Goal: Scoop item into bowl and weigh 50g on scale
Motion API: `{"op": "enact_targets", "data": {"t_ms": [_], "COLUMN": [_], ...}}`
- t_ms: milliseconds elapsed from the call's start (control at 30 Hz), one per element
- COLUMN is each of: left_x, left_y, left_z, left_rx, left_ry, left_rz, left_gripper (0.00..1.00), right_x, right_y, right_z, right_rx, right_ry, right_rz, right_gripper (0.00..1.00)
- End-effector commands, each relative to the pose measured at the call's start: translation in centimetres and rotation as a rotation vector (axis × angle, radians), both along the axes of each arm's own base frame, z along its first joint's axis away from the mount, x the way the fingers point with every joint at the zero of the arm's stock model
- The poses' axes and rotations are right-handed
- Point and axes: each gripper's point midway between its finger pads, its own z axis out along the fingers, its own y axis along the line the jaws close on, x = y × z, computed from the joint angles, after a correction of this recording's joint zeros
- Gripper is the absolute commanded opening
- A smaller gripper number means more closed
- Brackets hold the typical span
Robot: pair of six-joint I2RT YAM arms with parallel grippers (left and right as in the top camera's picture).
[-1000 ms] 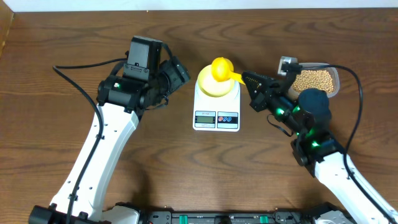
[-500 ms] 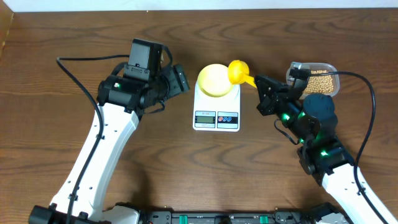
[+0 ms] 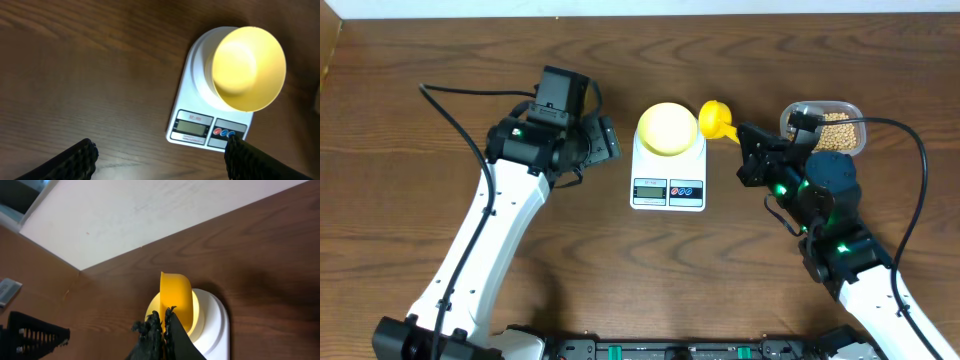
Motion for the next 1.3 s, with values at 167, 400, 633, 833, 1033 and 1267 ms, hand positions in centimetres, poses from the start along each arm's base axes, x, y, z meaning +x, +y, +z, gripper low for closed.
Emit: {"op": "enact_targets", "data": {"t_ms": [167,400,633,833,1033,1267], "left_x": [-0.1,-0.7,-1.1,-1.3,-1.2,-1.3], "left_y": [0.1,-1.7,-2.7,-3.7,-4.6,-5.3], "left_z": [-0.2,-0.1,0.2,-0.1,-1.4,-3.8], "left_rx": [0.194,0.256,0.313,0.345,0.373,0.384], "left_ry": [-0.045,-0.072,-0.103,-0.131,-0.167,-0.186], "left_rz": [-0.063,-0.168,-0.201,-0.227,-0.248,-0.285], "left_gripper": [0.83,0.83,0.84,0.83,0.83,0.83], "right_x": [-0.4,-0.9,-1.4,-1.6,-1.6,-1.5], "right_y": [-1.5,-2.3,-2.5,-2.7,-2.7,-3.3], "right_z": [2.5,2.6,3.5,3.7,3.5,3.3], "right_rx": [-0.013,-0.025,0.005,0.022,0.018,0.015], "right_ry": [-0.066,-0.057,-0.070,-0.067,-0.060,-0.051], "right_rz": [-0.060,-0.093,-0.098,-0.106,-0.110,-0.142], "right_gripper": [0.01,0.01,0.01,0.01,0.01,0.01]}}
